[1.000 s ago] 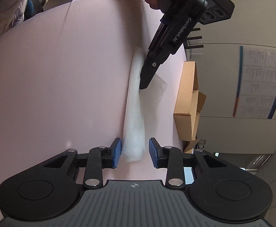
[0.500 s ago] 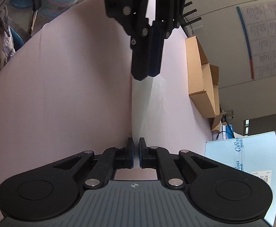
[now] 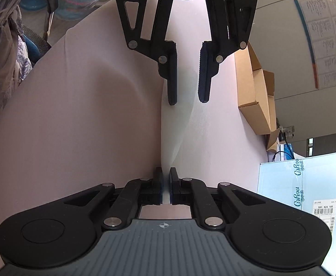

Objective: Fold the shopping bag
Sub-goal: 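Grasp the strip end with both tools and roll it over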

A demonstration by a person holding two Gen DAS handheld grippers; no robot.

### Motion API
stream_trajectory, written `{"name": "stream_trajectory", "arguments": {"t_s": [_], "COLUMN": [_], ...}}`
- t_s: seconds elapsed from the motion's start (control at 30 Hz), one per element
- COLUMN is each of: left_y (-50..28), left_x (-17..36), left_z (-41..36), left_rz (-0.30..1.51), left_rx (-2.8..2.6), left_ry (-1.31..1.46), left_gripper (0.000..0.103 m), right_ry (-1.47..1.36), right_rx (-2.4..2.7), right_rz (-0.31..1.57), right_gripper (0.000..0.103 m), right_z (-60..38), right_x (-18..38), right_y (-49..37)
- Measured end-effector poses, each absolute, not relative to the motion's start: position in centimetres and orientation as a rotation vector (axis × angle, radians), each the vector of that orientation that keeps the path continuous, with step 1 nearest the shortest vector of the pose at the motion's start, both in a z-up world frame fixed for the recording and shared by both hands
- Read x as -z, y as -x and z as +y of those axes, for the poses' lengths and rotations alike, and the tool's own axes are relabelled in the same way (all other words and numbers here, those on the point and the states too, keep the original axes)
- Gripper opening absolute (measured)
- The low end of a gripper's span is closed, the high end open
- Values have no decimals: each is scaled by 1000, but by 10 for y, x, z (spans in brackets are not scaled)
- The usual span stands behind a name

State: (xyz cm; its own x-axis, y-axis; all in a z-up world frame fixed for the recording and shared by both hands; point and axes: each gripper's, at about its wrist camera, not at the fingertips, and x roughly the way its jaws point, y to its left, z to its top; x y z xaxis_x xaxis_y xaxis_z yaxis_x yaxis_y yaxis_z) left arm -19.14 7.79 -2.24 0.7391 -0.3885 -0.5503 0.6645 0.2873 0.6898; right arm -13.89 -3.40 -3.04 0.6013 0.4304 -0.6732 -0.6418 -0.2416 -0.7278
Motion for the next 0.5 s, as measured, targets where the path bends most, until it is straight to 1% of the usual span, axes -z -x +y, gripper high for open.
{"name": "stream_trajectory", "arguments": {"t_s": [0.03, 0.1, 0.17, 0.2, 0.23, 0.37, 0.43, 0.5], "left_y": [190, 186, 183, 180, 176, 165, 154, 129], "left_x": [23, 23, 23, 21, 19, 10, 1, -9], "left_z": [77, 76, 76, 77, 79, 90, 98, 112], "left_rz": [302, 316, 341, 381, 422, 524, 614, 750], "left_rx": [727, 736, 744, 751, 756, 807, 862, 952], "left_ry": [-1079, -1086, -1070, -1045, -1007, -866, -758, -625], "left_gripper": [40, 39, 25, 8, 6, 4, 4, 5], "right_ry": [1506, 1489, 1440, 1416, 1392, 1298, 1226, 1085], "right_rx": [-1014, -1016, -1018, -1019, -1023, -1065, -1115, -1207], "right_rz": [189, 198, 221, 232, 242, 287, 327, 414], "right_gripper": [6, 6, 6, 6, 6, 7, 7, 7], "right_z": [-33, -31, -30, -29, -32, -41, -42, -52], "right_x": [30, 30, 27, 27, 26, 27, 21, 16], "right_y": [138, 135, 130, 127, 122, 105, 96, 76]}}
